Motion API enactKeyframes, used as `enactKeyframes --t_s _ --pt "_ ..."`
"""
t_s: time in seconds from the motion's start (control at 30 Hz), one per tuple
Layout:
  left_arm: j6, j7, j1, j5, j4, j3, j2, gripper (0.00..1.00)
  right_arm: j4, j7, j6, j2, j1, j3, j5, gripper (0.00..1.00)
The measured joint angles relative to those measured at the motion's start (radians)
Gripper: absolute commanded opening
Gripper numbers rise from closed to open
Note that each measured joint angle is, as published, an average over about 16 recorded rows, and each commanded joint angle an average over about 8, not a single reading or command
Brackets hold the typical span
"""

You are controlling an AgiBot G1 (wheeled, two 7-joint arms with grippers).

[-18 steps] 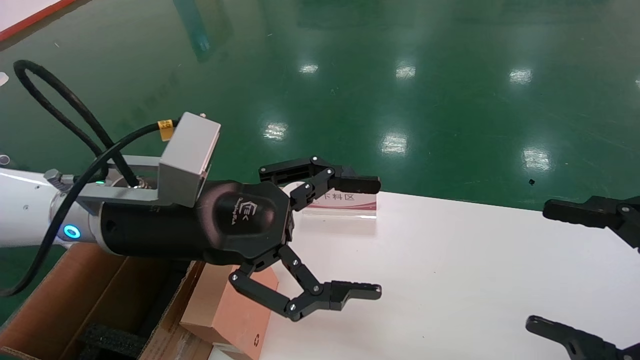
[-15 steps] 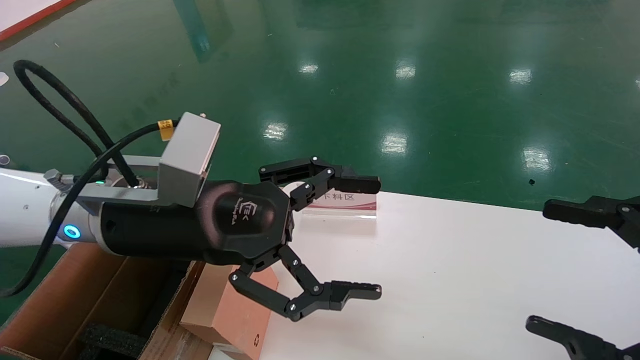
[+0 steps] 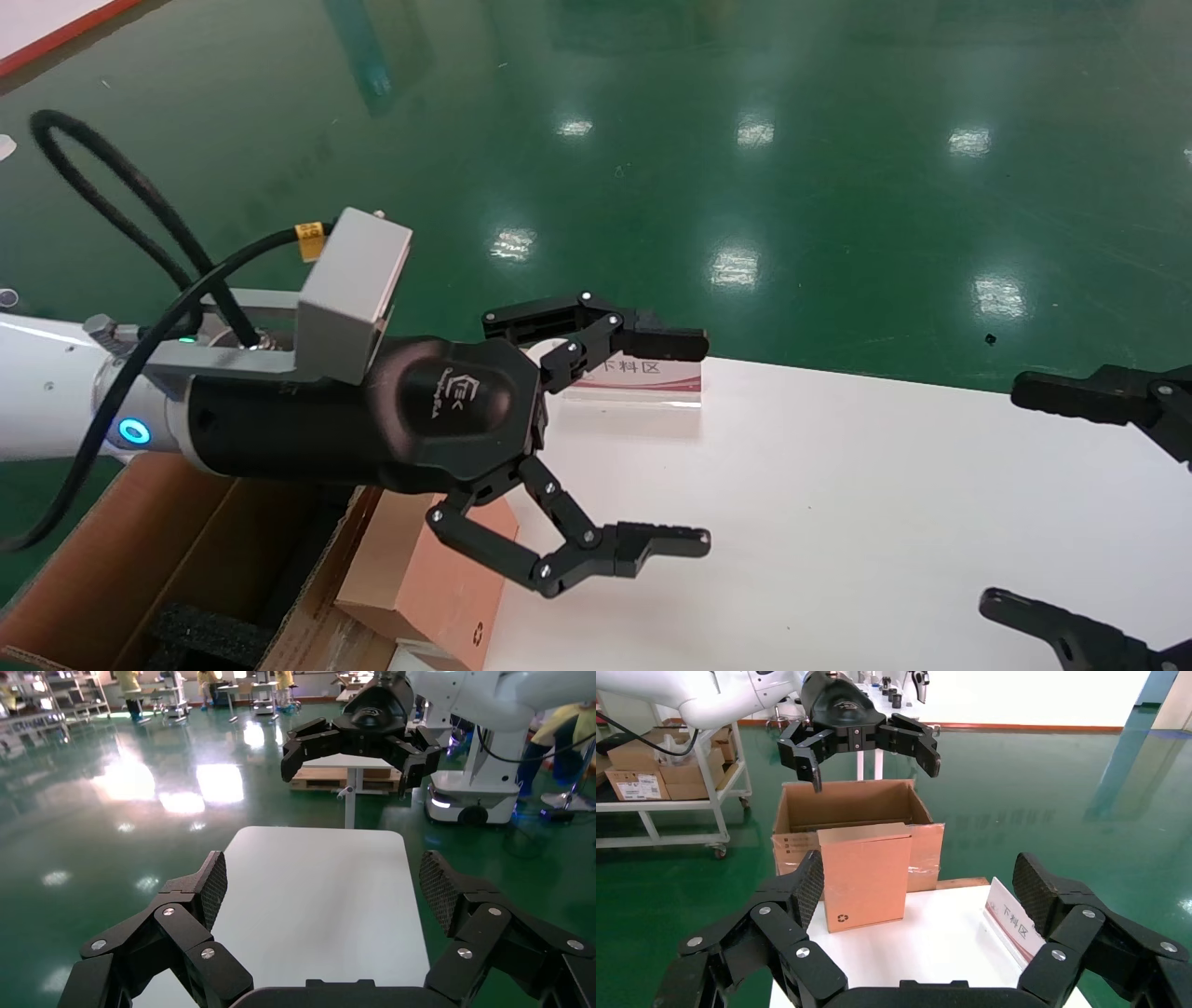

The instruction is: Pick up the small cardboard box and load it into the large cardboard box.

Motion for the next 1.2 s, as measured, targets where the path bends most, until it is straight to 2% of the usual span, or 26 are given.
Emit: enactKeyframes --t_s 0.17,0.33,0.57,0.77,0.97,1.2 --pt "0.000 -0.078 -0.056 0.085 -0.021 0.040 -0.017 1.00 0.000 0.000 0.000 0.000 0.000 0.000 0.000 1.00" --pt "0.019 -0.199 -0.166 0.224 -0.043 0.110 -0.025 1.00 -0.001 0.000 0.000 0.000 0.000 -0.001 0.000 1.00" --pt "0.064 -0.421 -0.369 0.444 -0.059 0.256 -0.008 1.00 -0.001 -0.001 0.000 0.000 0.001 -0.001 0.001 1.00" --pt "0.088 -0.623 -0.531 0.585 -0.061 0.404 0.022 1.00 -0.001 -0.001 0.000 0.001 0.001 -0.002 0.001 1.00" --pt "0.094 -0.811 -0.663 0.661 -0.062 0.558 0.048 1.00 -0.001 -0.001 0.000 0.001 0.001 -0.002 0.001 1.00" --pt "0.099 -0.971 -0.796 0.663 -0.062 0.735 0.061 1.00 -0.001 -0.001 0.001 0.001 0.001 -0.003 0.002 1.00"
